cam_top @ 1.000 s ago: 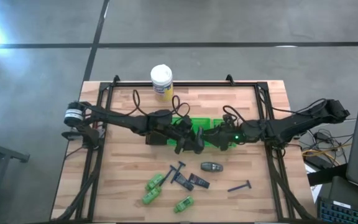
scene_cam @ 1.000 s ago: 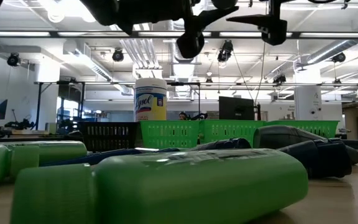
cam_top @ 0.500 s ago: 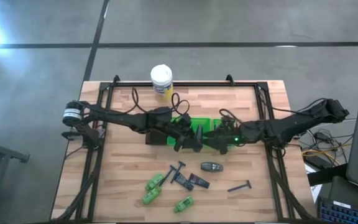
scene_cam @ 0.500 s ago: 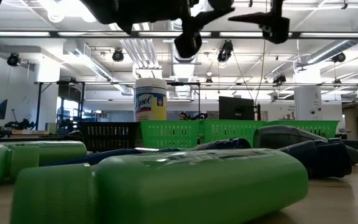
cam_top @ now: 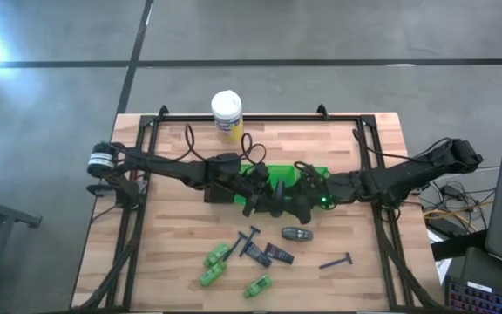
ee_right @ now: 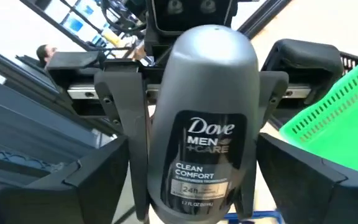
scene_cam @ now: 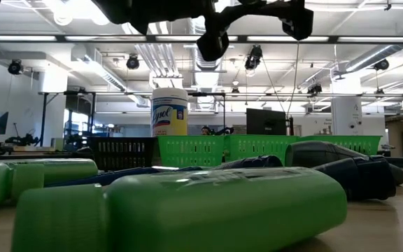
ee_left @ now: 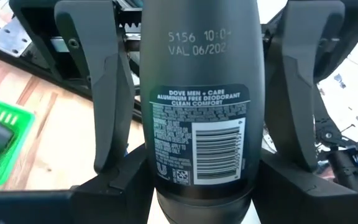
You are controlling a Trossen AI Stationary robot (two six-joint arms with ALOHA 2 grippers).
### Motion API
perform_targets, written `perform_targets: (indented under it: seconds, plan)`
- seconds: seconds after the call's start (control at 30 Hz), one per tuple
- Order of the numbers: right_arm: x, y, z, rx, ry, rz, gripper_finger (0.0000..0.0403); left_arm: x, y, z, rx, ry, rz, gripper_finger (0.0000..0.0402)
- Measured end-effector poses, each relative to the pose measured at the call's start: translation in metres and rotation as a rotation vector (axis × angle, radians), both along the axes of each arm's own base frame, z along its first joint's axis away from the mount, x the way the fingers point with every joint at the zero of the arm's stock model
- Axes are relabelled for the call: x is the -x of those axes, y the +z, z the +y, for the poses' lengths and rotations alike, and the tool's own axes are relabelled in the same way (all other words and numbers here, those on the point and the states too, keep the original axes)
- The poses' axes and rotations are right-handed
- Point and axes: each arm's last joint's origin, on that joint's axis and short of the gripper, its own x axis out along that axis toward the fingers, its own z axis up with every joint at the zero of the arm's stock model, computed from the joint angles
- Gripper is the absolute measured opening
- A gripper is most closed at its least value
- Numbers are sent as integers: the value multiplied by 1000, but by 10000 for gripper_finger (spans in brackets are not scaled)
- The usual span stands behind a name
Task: Pick & Place Travel size toiletries
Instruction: Put the deodorant into the right green bin
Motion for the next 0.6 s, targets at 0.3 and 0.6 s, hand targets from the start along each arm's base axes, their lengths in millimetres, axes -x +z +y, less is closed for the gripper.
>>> perform_targets:
  seconds: [0.3, 0.6]
  plan:
    - [1, 7, -2, -55, -57, -71, 275, 0, -4, -4, -59, 0, 3, 218]
    - [0, 2, -1, -71, -56, -41, 264, -1, 1, -1, -58, 25, -20, 218]
